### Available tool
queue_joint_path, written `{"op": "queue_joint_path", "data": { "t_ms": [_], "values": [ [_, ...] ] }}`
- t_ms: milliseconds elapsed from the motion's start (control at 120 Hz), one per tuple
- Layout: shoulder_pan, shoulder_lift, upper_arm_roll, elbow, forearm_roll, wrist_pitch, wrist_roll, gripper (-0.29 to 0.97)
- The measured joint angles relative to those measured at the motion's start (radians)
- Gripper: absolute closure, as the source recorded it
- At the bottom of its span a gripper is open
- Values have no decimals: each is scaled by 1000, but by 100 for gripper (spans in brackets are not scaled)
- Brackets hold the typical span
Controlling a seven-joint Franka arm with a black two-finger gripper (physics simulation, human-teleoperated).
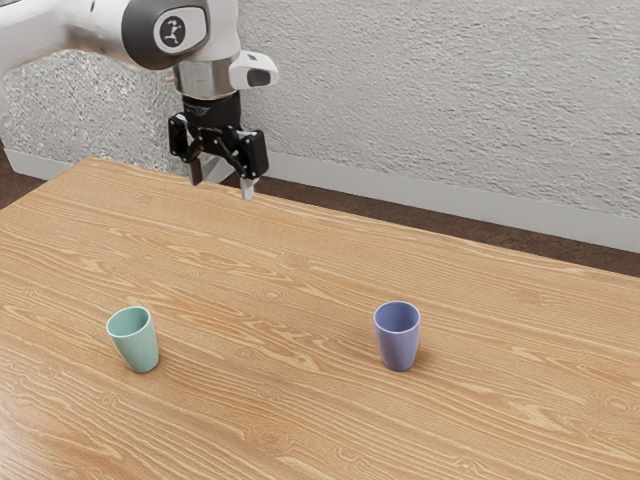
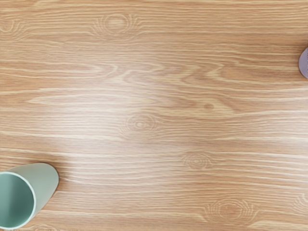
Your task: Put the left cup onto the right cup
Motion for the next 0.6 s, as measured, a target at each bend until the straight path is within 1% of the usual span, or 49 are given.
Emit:
{"op": "queue_joint_path", "data": {
  "t_ms": [192, 375, 600],
  "values": [
    [-4, 1, 0, -5, 0, -1, 0, 0],
    [4, 10, 1, -85, 0, 9, -1, 0],
    [26, 13, 8, -195, 0, 63, -3, 0]
  ]
}}
